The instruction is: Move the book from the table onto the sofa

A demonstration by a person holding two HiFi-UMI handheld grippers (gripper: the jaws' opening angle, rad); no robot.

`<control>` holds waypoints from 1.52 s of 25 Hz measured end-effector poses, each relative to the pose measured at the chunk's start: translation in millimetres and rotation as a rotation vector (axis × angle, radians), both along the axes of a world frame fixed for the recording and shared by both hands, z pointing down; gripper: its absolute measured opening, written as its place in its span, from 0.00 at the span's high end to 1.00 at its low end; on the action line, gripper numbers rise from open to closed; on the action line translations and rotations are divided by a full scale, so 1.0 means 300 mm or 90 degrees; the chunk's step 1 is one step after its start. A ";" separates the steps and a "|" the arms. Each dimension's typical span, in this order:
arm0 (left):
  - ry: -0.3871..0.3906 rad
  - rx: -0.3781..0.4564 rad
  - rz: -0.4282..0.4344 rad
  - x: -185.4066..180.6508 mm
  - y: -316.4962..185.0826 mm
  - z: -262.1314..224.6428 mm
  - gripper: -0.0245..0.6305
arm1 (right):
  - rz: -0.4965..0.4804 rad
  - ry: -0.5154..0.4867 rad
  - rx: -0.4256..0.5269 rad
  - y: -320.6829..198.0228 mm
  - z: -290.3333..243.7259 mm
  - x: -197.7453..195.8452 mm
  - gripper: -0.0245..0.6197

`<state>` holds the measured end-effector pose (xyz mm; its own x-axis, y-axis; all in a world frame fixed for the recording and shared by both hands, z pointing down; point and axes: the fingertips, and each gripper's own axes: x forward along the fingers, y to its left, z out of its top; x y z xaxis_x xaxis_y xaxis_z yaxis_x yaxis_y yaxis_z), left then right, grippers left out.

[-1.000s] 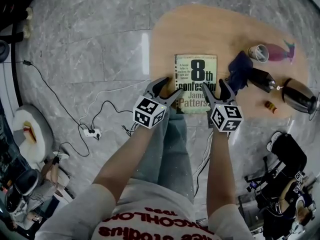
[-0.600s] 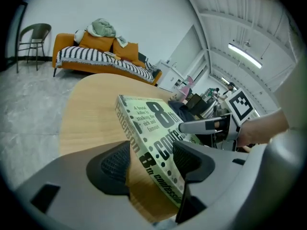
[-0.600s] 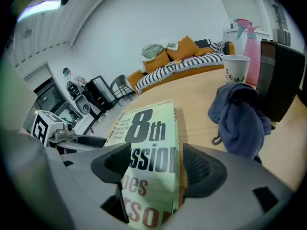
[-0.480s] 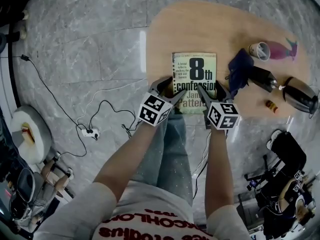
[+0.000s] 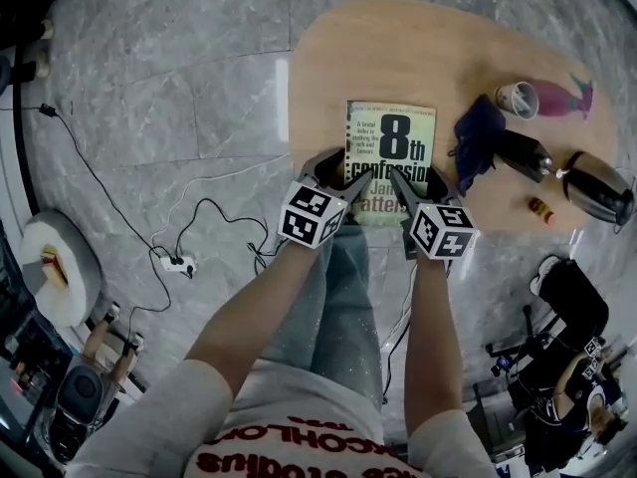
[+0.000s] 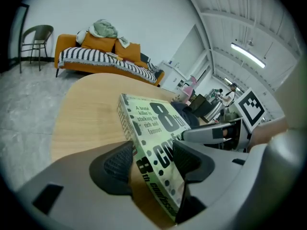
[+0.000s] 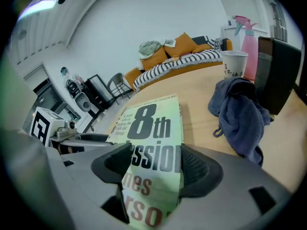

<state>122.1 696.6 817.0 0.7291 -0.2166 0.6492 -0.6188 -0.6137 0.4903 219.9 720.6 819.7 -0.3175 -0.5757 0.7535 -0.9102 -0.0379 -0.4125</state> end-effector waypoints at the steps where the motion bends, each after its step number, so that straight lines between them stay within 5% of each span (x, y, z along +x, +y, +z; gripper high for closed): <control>1: -0.002 0.006 0.005 0.001 -0.001 -0.007 0.56 | 0.002 0.000 0.000 0.004 -0.006 0.001 0.45; 14: 0.033 0.086 -0.011 0.000 -0.096 -0.216 0.58 | 0.054 0.017 0.077 -0.054 -0.214 0.002 0.47; 38: 0.166 0.362 -0.060 0.017 -0.449 -1.263 0.61 | 0.110 0.087 0.393 -0.367 -1.245 0.032 0.53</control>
